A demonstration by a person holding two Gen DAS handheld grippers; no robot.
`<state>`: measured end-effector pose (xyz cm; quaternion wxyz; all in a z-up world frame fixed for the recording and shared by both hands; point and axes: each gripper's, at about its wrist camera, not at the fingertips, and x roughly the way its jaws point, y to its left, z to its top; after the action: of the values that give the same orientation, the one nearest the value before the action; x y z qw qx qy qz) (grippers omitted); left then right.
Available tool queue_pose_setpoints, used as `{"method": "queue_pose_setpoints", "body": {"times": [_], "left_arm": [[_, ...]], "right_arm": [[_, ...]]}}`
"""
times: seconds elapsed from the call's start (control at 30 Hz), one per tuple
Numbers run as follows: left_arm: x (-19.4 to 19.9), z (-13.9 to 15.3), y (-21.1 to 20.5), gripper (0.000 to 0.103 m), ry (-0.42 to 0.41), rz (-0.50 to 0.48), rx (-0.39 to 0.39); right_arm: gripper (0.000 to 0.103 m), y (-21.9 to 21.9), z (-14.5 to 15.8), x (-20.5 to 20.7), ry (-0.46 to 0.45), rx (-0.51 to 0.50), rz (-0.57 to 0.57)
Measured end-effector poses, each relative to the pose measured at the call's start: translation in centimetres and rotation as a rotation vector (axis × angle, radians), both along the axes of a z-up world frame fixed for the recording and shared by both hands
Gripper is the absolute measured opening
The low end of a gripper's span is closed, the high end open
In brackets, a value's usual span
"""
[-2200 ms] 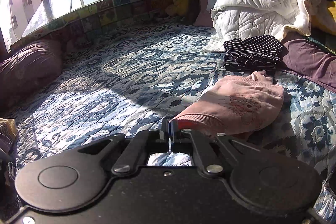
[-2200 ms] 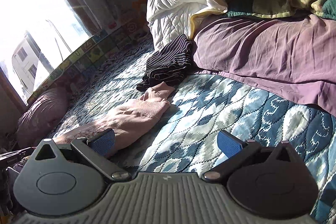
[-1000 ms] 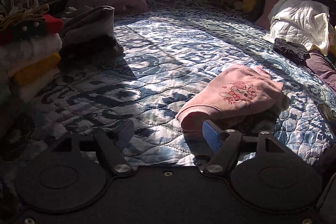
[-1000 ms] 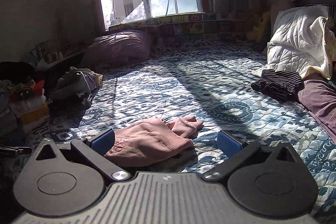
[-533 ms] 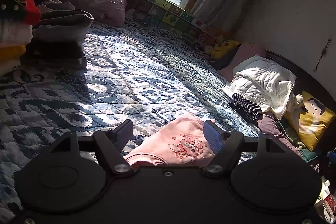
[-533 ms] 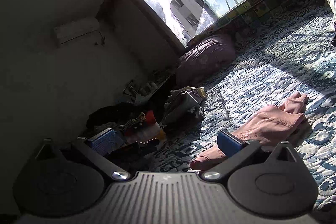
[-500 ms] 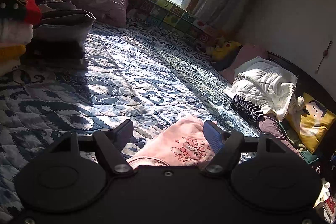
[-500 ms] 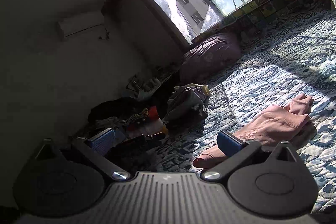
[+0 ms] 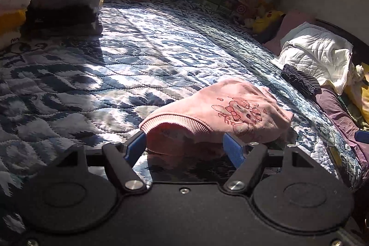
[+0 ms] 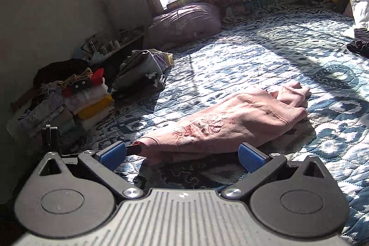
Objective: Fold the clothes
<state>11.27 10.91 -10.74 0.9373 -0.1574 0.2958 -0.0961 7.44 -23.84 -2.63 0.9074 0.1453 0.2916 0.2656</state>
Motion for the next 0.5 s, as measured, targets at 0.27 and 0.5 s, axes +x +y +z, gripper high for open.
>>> {"method": "queue_pose_setpoints", "body": {"times": [0.27,0.5], "left_arm": [[1.2,-1.5,-0.1,0.072,0.075,0.036,0.008],[0.8,-1.1,1.0,0.074,0.095,0.067,-0.071]], "right_arm": [[0.103,0.6,-2.5,2.1,0.044,-0.025,-0.053],[0.103,-0.6,-5.6,3.8,0.085,-0.032,-0.105]]}}
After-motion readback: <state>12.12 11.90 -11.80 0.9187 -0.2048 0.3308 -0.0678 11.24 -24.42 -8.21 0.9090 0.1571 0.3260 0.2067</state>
